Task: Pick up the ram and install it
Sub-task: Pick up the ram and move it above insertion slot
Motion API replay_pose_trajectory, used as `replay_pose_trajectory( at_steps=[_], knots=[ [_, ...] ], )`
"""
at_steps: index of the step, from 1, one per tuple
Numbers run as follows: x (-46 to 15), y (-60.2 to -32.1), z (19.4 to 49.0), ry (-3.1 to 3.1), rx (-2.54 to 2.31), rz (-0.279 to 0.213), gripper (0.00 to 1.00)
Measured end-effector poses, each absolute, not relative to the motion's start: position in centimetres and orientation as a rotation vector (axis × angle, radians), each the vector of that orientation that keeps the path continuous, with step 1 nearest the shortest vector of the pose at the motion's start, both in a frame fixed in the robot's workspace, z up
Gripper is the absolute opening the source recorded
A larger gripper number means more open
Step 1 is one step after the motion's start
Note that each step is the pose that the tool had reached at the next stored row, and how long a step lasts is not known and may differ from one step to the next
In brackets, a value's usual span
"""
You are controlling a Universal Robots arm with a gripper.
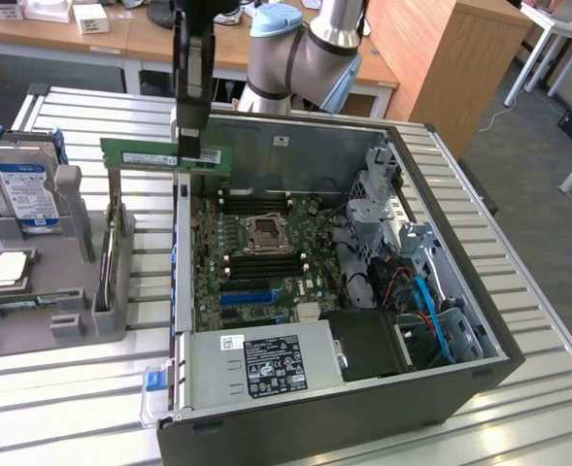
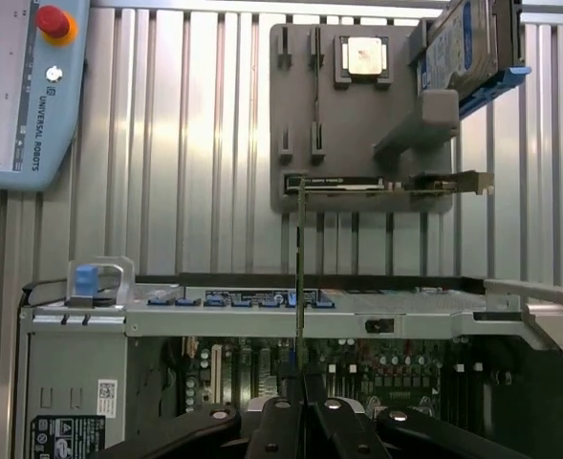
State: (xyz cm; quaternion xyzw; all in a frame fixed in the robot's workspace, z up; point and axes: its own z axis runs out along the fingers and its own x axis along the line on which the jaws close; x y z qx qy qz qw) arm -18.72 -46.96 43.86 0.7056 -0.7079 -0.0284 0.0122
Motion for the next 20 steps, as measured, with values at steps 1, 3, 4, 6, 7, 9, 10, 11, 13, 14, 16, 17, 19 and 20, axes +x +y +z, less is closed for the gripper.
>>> replay_pose_trajectory(
  at_steps=[1, 3, 4, 6, 7, 9, 10, 11, 13, 14, 16, 17, 19, 20],
  knots=[
    [-18.4, -47.0, 43.9, -2.207, 2.199, -0.089, 0.12],
    [-17.7, -47.0, 43.9, -2.206, 2.199, -0.090, 0.12],
    [-17.3, -47.0, 43.9, -2.206, 2.199, -0.090, 0.12],
    [-16.6, -47.0, 43.9, -2.206, 2.198, -0.091, 0.12],
    [-16.2, -47.0, 43.9, -2.206, 2.198, -0.091, 0.12],
    [-15.5, -47.0, 43.9, -2.205, 2.198, -0.091, 0.12],
    [-15.1, -47.0, 43.9, -2.206, 2.198, -0.091, 0.12],
    [-14.7, -47.0, 43.9, -2.206, 2.198, -0.091, 0.12],
    [-14.0, -47.0, 43.8, -2.206, 2.198, -0.091, 0.12],
    [-13.7, -47.0, 43.8, -2.206, 2.198, -0.091, 0.12],
    [-13.1, -47.0, 43.8, -2.206, 2.198, -0.091, 0.12],
    [-12.8, -47.0, 43.8, -2.206, 2.198, -0.091, 0.12],
    [-12.0, -47.0, 43.8, -2.205, 2.199, -0.091, 0.12],
    [-11.6, -47.0, 43.8, -2.205, 2.199, -0.091, 0.12]
  ],
)
